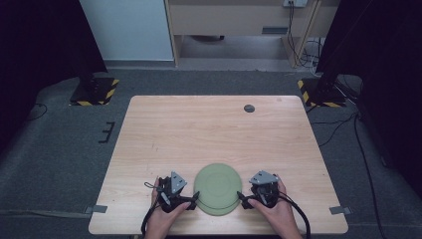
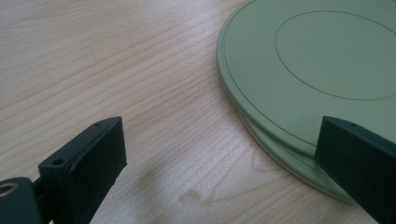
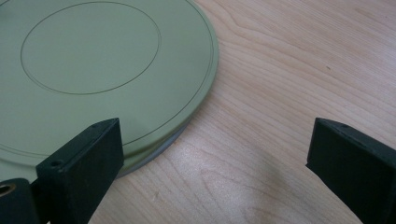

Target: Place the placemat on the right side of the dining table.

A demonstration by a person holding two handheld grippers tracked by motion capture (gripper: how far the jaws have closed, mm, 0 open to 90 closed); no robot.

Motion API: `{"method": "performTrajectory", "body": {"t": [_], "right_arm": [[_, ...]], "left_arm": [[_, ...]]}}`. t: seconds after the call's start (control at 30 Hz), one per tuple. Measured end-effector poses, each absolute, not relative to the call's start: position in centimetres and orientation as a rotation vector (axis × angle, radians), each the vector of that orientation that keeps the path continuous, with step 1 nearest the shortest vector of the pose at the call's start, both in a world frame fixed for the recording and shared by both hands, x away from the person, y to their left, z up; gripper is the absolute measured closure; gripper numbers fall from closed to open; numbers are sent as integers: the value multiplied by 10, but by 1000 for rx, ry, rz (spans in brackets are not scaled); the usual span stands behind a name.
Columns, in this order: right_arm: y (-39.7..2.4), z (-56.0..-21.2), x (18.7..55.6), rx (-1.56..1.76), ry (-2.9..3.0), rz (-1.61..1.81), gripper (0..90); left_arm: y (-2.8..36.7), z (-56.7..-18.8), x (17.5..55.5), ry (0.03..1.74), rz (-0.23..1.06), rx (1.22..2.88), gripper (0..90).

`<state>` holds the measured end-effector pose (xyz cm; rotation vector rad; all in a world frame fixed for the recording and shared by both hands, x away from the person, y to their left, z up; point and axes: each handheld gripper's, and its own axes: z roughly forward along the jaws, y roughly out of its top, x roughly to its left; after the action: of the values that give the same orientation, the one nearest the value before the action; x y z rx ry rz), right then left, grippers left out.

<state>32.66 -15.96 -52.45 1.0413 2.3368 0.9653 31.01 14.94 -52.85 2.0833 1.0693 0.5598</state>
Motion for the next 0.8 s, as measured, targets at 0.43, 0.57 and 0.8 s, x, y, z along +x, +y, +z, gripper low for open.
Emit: {"method": "performTrajectory", "body": {"t": [0.43, 0.57, 0.8], "right_arm": [[-161, -526, 326, 1055, 2337, 968, 48], [-160, -526, 326, 1052, 2329, 966, 41], [-159, -526, 328, 1063, 2315, 959, 36]], "left_arm": [[149, -529, 308, 1055, 555, 2097, 27], [148, -530, 309, 1062, 554, 2097, 14], [148, -531, 312, 1075, 566, 2083, 12]]}}
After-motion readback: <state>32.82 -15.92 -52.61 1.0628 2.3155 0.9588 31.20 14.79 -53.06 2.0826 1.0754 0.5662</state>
